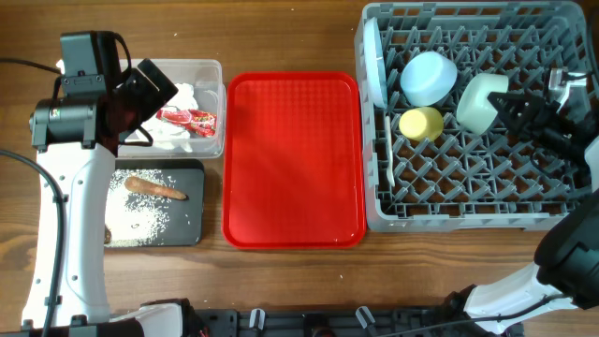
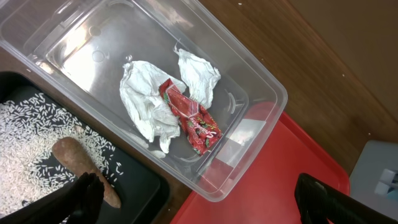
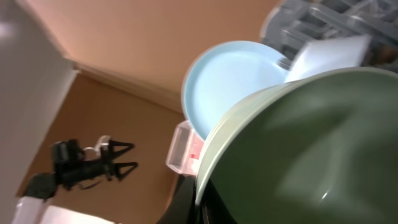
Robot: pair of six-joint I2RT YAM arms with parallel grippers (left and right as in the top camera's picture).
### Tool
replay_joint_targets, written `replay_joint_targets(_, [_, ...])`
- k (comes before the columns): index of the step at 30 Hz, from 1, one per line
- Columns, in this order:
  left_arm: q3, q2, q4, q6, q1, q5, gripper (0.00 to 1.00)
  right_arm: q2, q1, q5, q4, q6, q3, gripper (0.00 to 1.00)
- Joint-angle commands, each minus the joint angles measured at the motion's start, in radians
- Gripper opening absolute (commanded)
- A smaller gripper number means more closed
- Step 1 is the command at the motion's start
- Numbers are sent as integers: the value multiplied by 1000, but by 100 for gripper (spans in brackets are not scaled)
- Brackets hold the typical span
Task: Sort waste into correct bins and load items into the dishwasher rack
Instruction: 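Carry the teal bowl with the right gripper and set it in the rack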
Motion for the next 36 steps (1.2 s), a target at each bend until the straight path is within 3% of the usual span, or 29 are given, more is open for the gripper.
replay_joint_targets(1, [1,-3,3,5,5,-13,100,23,1,100,-11,1,-6,4])
replay_joint_targets(4, [1,-3,3,5,5,-13,100,23,-31,277,-109,58,-6,6])
replay_joint_targets(5, [1,-3,2,5,5,-13,100,23,-52,305,-135,59,-6,11])
replay_joint_targets(12, [1,-3,2,5,5,-13,100,21,-225,442,-248,60,-3,18])
replay_joint_targets(14, [1,-3,3,5,5,-13,100,2,-258,516,-281,63,-3,26])
replay_joint_targets(15, [1,-3,3,5,5,-13,100,-18,-264,563,-281,99,-3,37])
replay_joint_targets(18, [1,-3,2,5,5,-13,100,-102,-265,739,-292,180,30,49])
replay_joint_targets(19, [1,-3,2,5,5,-13,100,-156,-265,807,-301,217,54,58])
replay_joint_targets(23, [1,-3,2,5,5,-13,100,-385,-256,920,-283,294,92,68])
replay_joint_targets(25, [1,-3,2,5,5,-13,100,-505,-177,896,-230,240,92,75])
replay_joint_targets(26, [1,-3,2,5,5,-13,100,-555,-91,896,-193,185,92,83])
replay_joint_targets(27, [1,-3,3,5,5,-13,100,-578,-14,900,-168,172,92,100])
replay_joint_targets(31, [1,-3,3,5,5,-13,100,-575,293,900,-142,157,85,100])
replay_joint_targets(36, [1,-3,2,5,5,-13,100,-547,391,901,-142,157,85,100])
